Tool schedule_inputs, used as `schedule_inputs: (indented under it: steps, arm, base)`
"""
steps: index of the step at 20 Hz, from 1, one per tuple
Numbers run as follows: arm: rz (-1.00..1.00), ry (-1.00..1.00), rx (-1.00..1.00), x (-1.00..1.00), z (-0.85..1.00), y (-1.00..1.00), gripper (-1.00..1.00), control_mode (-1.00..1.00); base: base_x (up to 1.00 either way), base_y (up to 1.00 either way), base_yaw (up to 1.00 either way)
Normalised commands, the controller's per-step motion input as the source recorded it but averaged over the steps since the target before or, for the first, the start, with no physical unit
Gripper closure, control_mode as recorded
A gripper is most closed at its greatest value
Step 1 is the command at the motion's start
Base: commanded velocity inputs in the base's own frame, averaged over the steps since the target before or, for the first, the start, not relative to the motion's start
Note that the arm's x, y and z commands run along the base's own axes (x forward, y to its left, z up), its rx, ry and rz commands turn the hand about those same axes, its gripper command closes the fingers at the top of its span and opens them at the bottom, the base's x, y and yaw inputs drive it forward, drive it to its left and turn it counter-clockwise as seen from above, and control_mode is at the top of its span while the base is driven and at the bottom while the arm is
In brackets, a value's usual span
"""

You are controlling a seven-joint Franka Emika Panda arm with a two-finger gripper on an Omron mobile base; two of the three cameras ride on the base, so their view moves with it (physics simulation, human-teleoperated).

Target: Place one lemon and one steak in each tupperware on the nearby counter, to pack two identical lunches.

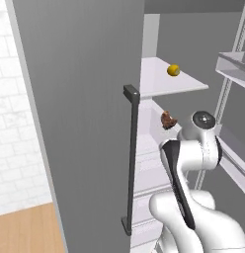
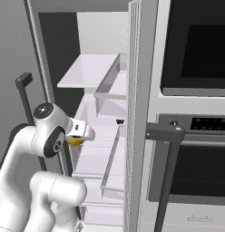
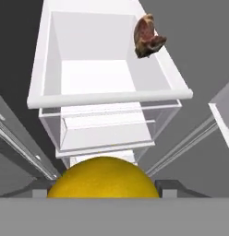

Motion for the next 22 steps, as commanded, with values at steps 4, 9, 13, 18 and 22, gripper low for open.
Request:
schedule_inputs:
  steps: [4,9,13,18,22]
  arm:
    - [0.0,0.03,0.0,-0.48,0.0,0.04,1.0,1.0]
    - [0.0,0.0,0.0,0.0,0.0,0.0,1.0,1.0]
    - [0.0,0.0,0.0,0.0,0.0,0.0,1.0,1.0]
    - [0.0,0.0,0.0,0.0,0.0,0.0,1.0,1.0]
    - [0.0,0.0,0.0,0.0,0.0,0.0,1.0,1.0]
  base:
    - [-0.5,0.0,0.01]
    - [-1.0,-0.2,0.0]
    - [-1.0,-0.88,-0.07]
    - [-0.51,-1.0,-0.18]
    - [0.02,-1.0,-0.16]
